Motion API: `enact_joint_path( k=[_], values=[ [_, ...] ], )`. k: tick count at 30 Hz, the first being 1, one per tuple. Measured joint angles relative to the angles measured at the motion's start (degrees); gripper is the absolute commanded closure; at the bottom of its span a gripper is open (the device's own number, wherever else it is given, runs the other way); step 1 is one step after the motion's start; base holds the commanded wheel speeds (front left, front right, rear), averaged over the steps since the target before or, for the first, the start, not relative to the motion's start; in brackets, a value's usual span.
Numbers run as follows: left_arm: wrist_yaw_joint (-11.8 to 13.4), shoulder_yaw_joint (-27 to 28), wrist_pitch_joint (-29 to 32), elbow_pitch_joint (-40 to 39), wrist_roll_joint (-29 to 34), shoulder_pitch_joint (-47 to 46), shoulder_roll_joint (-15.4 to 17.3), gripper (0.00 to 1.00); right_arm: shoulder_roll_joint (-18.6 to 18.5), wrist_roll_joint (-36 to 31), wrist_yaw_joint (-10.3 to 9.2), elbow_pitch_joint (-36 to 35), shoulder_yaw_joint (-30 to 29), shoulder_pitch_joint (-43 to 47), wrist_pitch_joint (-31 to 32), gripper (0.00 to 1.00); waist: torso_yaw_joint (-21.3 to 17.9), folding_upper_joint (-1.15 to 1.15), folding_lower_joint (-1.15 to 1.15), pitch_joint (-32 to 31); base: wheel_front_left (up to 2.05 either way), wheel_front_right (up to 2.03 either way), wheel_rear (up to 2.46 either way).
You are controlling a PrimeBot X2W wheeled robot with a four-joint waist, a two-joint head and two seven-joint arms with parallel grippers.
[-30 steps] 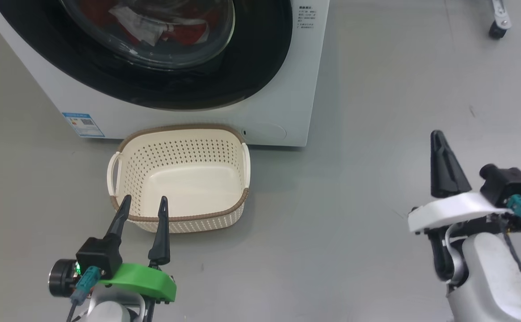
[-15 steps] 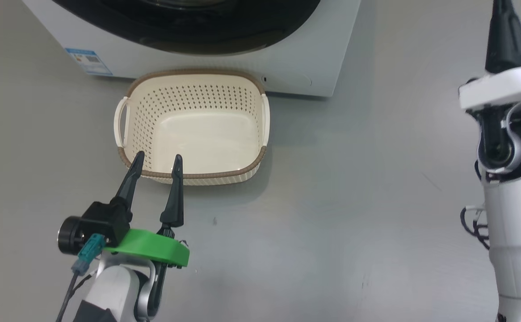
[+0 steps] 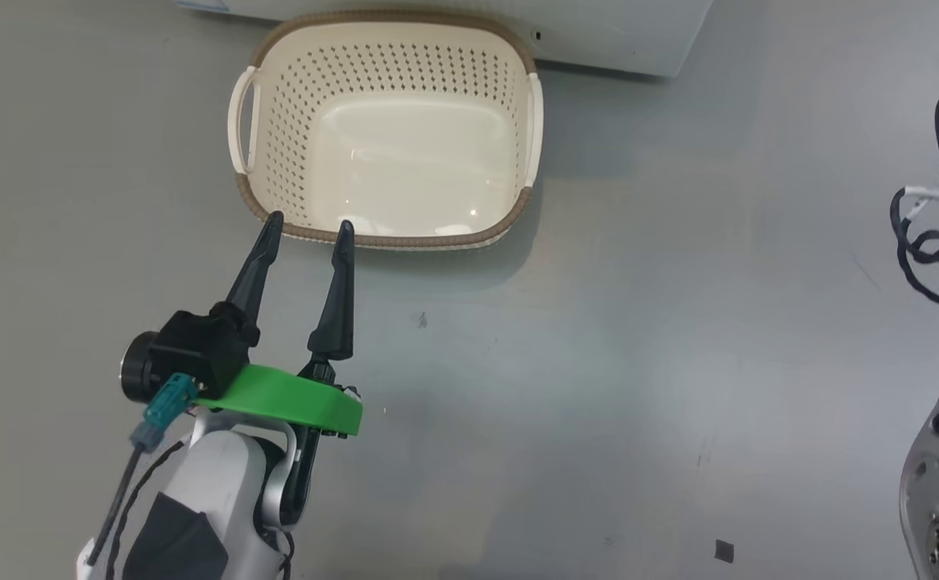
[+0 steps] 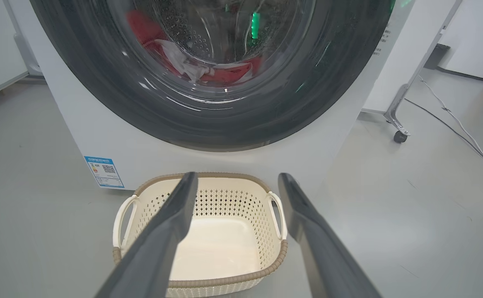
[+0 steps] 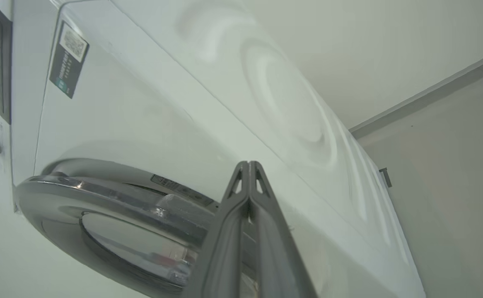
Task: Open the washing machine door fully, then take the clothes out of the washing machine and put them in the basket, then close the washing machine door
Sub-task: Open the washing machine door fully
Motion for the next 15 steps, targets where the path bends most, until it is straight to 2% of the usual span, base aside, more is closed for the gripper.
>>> enact_joint_path(
  k=[4,15],
  values=[
    [0.5,-0.4,0.0,-0.5,-3.5,-0.5,-0.1,0.00,0.3,3.9,-1.49,1.9,-0.5,-4.4,3.9,1.00,1.5,0.00,0.00,2.2,0.00,0.00,0.00],
    [0.5,-2.3,0.0,0.0,-3.6,-2.0,-0.2,0.00,0.7,12.9,-5.61,6.7,-2.0,-13.6,12.0,1.00,5.4,0.00,0.00,6.0,0.00,0.00,0.00]
  ],
)
